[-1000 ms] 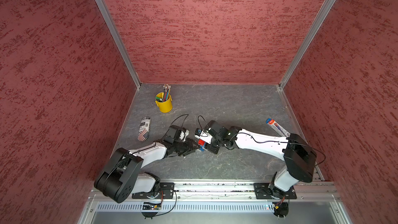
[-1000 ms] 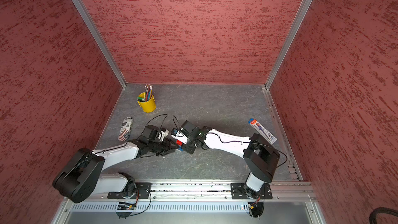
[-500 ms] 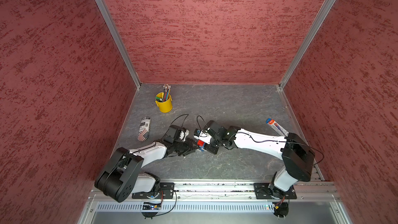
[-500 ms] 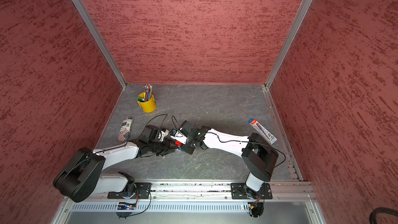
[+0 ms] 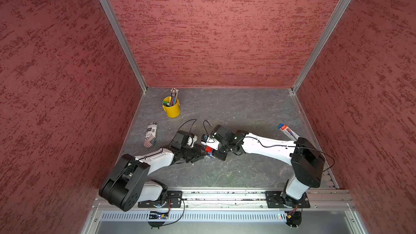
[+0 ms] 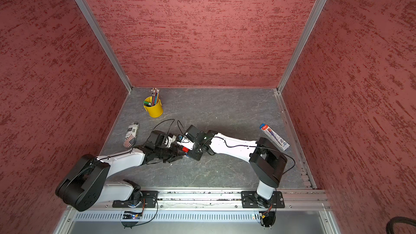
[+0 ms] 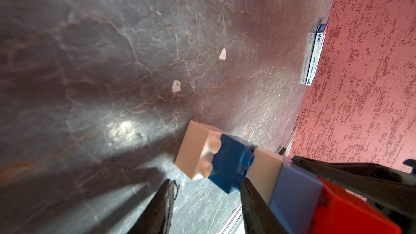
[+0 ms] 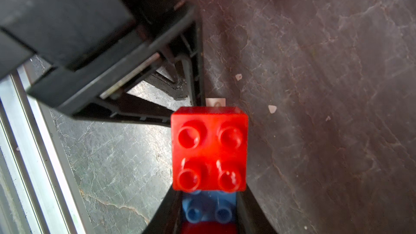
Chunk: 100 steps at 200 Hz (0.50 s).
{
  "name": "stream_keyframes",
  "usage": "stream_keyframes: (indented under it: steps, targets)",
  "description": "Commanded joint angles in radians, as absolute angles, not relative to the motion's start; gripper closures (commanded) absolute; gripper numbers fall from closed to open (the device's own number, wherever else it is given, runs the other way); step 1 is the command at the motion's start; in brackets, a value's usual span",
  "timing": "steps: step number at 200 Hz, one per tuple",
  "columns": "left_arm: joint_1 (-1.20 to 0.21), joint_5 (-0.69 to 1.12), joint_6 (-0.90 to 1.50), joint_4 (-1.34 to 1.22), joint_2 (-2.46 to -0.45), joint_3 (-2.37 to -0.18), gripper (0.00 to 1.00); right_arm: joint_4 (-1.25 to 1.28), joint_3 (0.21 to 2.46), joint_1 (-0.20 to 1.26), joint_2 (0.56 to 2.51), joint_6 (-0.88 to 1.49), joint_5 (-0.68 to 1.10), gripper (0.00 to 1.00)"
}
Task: Assemble the letter y with lego
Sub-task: Assemble the lego brick with the lego brick.
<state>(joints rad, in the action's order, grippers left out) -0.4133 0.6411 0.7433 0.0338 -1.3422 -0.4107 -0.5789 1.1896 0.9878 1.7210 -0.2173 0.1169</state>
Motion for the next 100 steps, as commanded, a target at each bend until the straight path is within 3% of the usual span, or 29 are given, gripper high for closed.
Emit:
stream_keyframes:
  steps: [1,100]
  targets:
    - [-0.403,0.557,0.723,0.128,-1.364,-0.388,0.52,-0.611,1.205,1.002,1.767,-0.219,0.082,0.73]
    - [-0.402,0.561,0.725,0.124,-1.362,-0.385,0.52,-0.647,1.24,1.019,1.805,-0.221,0.058,0.74]
